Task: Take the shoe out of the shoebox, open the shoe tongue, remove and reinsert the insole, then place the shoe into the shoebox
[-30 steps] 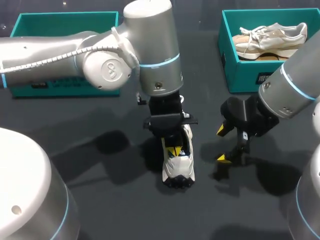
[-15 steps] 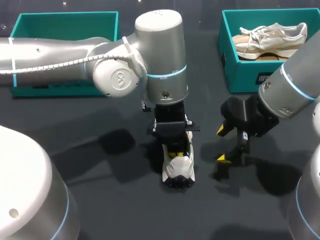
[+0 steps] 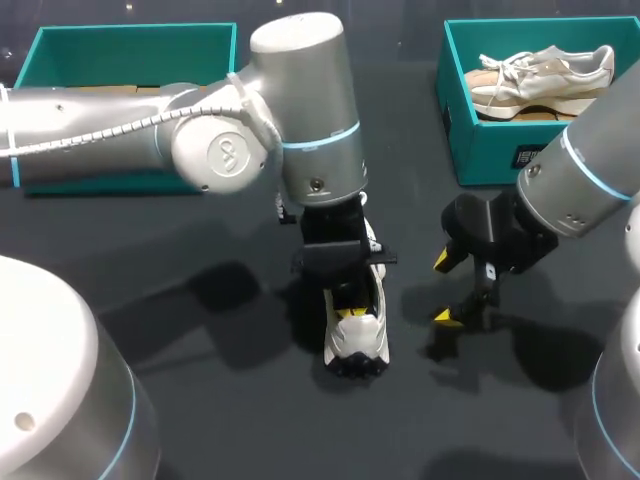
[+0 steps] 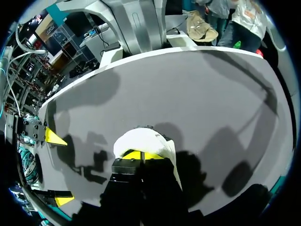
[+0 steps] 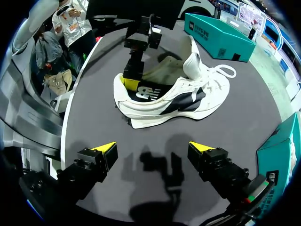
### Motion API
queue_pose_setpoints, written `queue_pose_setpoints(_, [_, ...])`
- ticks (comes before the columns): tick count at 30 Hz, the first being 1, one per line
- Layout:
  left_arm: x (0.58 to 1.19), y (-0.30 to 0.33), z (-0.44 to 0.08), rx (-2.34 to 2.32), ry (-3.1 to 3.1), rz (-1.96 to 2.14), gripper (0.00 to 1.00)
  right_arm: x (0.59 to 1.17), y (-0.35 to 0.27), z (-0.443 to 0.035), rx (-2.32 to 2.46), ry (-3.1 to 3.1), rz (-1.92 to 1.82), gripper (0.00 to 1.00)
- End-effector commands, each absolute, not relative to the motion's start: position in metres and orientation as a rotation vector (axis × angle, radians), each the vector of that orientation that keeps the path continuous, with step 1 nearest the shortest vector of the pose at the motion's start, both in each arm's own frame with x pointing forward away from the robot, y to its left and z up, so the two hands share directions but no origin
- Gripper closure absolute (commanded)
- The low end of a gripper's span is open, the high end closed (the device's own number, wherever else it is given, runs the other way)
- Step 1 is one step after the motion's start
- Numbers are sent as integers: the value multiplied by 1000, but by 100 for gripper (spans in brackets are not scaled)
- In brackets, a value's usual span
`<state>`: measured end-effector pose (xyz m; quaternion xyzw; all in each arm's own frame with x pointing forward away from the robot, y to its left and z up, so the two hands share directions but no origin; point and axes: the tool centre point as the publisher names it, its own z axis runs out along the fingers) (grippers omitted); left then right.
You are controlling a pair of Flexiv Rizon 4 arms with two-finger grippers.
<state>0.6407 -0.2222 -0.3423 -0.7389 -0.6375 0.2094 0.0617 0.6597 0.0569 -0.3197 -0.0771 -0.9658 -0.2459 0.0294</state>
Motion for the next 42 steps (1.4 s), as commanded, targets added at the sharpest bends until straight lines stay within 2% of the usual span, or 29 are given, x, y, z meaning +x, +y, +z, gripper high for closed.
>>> queue_pose_setpoints(1, [630,-235,-362,-2244,-1943,563,100,659,57,-320,-240,-2981,-755,0])
queue_pose_setpoints(12, [651,-226,-400,-2222,-2039,395,100,659,57,-320,-240,-2981,-755,0])
queue_pose_setpoints(20, [676,-213,-365,-2282,-2136,456,100,659,57,-320,-240,-2981,-755,0])
queue_pose_setpoints(33, [652,-239,-359,-2301,-2134,542,100,659,57,-320,-240,-2981,-755,0])
queue_pose_setpoints(42, [640,-248,-392,-2307,-2123,375,100,659,57,-320,-240,-2981,-755,0])
